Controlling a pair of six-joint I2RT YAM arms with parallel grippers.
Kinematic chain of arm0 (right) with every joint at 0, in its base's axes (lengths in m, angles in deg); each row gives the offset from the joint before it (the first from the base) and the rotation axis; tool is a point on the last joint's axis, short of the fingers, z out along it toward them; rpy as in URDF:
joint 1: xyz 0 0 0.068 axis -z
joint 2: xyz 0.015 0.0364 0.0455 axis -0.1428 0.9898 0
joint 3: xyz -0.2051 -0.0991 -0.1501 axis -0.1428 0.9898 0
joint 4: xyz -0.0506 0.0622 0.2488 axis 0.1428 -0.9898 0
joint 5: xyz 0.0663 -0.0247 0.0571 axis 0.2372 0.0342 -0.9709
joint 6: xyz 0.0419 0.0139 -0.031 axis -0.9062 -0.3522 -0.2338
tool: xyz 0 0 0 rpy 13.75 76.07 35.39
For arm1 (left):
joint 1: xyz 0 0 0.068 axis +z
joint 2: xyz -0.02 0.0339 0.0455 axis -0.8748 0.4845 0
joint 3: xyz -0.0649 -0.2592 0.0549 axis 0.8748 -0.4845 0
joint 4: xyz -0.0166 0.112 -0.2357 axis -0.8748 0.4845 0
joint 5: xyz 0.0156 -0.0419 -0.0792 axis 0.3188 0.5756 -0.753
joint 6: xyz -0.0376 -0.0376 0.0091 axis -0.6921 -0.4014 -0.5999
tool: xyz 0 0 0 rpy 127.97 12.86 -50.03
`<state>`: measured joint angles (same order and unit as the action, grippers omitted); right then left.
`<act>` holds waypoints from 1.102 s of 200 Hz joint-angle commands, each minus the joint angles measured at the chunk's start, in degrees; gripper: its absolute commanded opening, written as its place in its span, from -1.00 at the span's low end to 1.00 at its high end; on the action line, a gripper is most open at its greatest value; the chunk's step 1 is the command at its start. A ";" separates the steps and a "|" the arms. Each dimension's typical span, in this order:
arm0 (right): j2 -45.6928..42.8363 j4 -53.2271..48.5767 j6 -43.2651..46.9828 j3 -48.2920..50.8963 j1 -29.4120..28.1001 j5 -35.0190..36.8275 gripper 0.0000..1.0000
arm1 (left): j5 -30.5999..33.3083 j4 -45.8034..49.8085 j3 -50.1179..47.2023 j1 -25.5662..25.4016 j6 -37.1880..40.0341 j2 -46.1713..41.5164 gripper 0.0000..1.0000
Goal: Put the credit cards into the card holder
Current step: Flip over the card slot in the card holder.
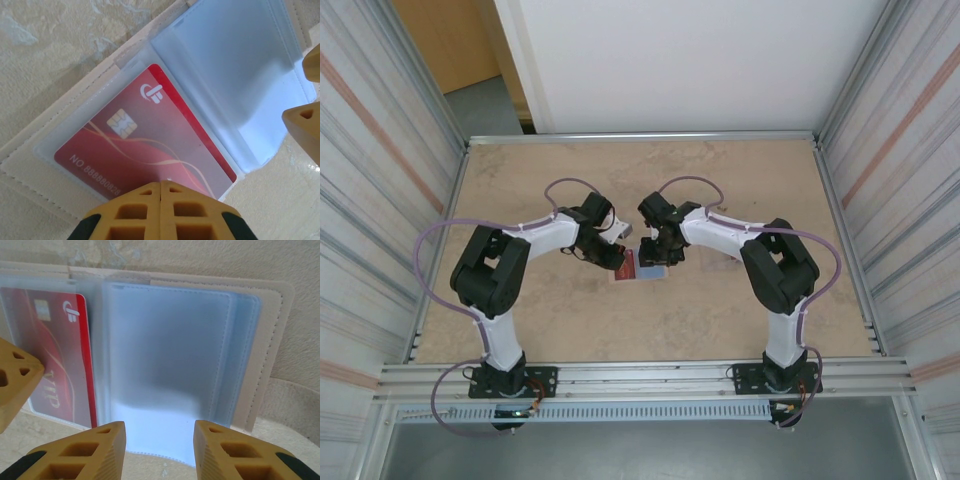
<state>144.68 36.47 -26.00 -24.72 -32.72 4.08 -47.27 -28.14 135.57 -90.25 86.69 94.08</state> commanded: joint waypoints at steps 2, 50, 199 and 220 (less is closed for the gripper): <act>1.92 0.62 -0.73 0.66 -0.47 0.28 -0.22 | 0.69 -0.06 -1.32 0.28 1.29 0.58 -1.00; 3.19 1.99 -1.45 0.58 -1.04 -1.97 -0.22 | 0.69 -0.07 -1.31 0.49 1.26 0.43 -1.00; 3.74 13.26 -4.89 1.19 -1.16 -16.87 -0.27 | -0.37 0.03 -1.11 1.84 0.38 -0.83 -1.00; 4.78 13.42 -4.97 1.20 -1.05 -16.82 -0.30 | -0.98 -0.02 -1.01 2.63 -0.03 -0.96 -1.00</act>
<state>147.89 48.25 -29.56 -24.39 -33.46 -10.30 -47.58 -28.77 135.48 -88.64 86.73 94.08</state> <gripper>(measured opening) 0.358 0.052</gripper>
